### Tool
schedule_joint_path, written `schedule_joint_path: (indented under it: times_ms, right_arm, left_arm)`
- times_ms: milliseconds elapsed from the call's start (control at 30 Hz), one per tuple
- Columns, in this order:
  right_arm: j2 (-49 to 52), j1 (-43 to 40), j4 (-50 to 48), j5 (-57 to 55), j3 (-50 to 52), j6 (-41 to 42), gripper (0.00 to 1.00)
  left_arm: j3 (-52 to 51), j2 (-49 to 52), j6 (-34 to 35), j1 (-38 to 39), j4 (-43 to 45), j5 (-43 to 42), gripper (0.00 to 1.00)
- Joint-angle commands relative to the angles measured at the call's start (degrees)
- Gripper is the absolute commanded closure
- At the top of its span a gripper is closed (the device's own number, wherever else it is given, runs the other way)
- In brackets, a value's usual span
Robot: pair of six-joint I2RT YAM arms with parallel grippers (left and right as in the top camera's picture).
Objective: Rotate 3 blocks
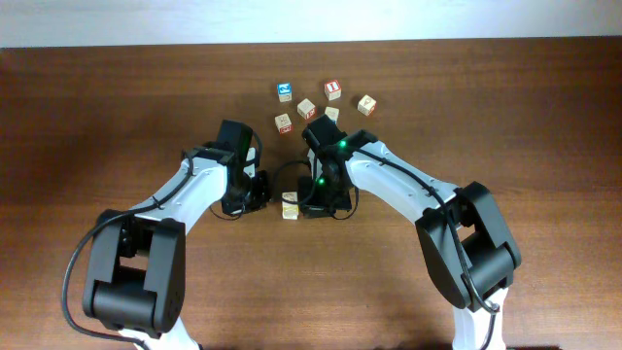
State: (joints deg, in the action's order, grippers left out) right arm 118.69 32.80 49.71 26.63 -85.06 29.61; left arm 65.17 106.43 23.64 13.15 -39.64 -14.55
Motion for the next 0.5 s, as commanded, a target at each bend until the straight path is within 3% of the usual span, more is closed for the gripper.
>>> schedule_joint_path:
  times_ms: [0, 467]
  right_arm:
    - [0.2, 0.2, 0.2, 1.5, 0.3, -0.8, 0.95]
    - [0.2, 0.7, -1.7, 2.8, 0.3, -0.3, 0.95]
  left_arm:
    - [0.8, 0.0, 0.5, -0.1, 0.0, 0.5, 1.00]
    - [0.8, 0.0, 0.5, -0.1, 0.0, 0.5, 1.00]
